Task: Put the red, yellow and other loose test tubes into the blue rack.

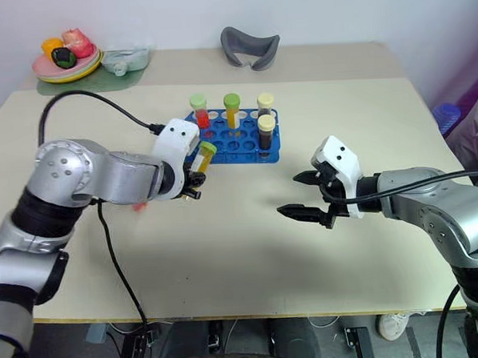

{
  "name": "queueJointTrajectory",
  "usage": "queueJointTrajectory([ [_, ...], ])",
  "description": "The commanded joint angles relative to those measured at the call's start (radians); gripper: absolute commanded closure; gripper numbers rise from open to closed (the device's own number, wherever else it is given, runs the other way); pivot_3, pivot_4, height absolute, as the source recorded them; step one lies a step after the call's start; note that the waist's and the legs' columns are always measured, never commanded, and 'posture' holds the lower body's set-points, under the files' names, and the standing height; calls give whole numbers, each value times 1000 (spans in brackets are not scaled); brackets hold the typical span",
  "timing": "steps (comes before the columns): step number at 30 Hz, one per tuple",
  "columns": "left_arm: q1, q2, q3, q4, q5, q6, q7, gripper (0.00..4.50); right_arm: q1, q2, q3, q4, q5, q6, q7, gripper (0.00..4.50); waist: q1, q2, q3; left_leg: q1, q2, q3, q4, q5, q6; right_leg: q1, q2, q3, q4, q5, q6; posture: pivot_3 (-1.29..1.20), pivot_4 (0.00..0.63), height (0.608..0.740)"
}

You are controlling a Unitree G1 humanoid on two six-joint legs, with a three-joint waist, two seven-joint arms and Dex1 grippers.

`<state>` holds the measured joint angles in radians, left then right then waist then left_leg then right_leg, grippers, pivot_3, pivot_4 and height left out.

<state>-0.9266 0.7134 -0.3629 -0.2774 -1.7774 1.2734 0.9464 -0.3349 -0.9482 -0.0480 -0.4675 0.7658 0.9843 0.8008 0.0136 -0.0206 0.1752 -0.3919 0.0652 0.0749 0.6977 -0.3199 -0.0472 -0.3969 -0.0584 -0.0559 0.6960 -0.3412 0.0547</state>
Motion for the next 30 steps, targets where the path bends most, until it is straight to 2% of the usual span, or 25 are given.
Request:
queueJointTrajectory([
  [1, 73, 27, 87, -185, 415, -236, -316, 3610, -7, 14, -15, -15, -4, -17, 1, 0, 0, 1, 1, 0, -1, 1, 0, 0, 0, 0, 0, 0, 0, 0, 0, 0, 150, 707],
  [3, 135, 26, 80, -197, 677, -425, -446, 3610, 1, 30, -17, -22, -5, -14, -12, 0, 0, 1, 1, 0, -2, 1, -1, 0, 0, 0, 3, 0, -1, 0, 0, 0, 150, 707],
  [6, 201, -20, 52, -155, 946, -627, -594, 3610, 5, 53, -16, -32, -4, -7, -33, 0, 1, 1, 1, 0, -1, 2, -1, 1, -1, 0, 4, 0, -1, 0, 0, 0, 150, 707],
  [10, 240, -153, 11, -39, 1222, -883, -745, 3610, 3, 83, -23, -43, 6, 8, -66, 0, 4, 0, 1, 0, -1, 2, 0, 1, -1, 0, 3, 0, -1, 1, 1, 0, 150, 707],
  [13, 260, -292, 20, 82, 1339, -1007, -802, 3610, -1, 107, -29, -52, 12, 21, -95, 0, 5, 0, 1, -1, -1, 2, 0, 0, 1, 0, 2, 0, -3, 2, 2, 0, 150, 707],
  [15, 280, -339, 5, 144, 1436, -1105, -863, 3610, -2, 120, -36, -55, 17, 31, -115, 0, 1, 0, 1, -1, 0, 2, 0, 0, 2, 0, 0, 0, -3, 2, 3, 0, 150, 707],
  [20, 313, -428, 21, 246, 1514, -1224, -1014, 3610, 8, 135, -54, -71, 27, 51, -150, 0, 0, 0, 1, -1, 1, 3, -1, -1, 3, -1, 0, 0, -4, 2, 3, 0, 150, 707],
  [25, 323, -497, 72, 298, 1545, -1250, -1074, 3610, 30, 151, -82, -88, 37, 67, -192, 0, 0, 0, 1, -2, 0, 3, 0, -2, 5, 0, -1, 0, -4, 2, 3, 0, 150, 707],
  [30, 353, -524, 117, 317, 1575, -1256, -1115, 3610, 53, 157, -96, -101, 45, 70, -215, 0, -2, 0, 1, -2, 0, 4, 0, -3, 7, 0, -2, 0, -4, 3, 4, 0, 150, 707],
])
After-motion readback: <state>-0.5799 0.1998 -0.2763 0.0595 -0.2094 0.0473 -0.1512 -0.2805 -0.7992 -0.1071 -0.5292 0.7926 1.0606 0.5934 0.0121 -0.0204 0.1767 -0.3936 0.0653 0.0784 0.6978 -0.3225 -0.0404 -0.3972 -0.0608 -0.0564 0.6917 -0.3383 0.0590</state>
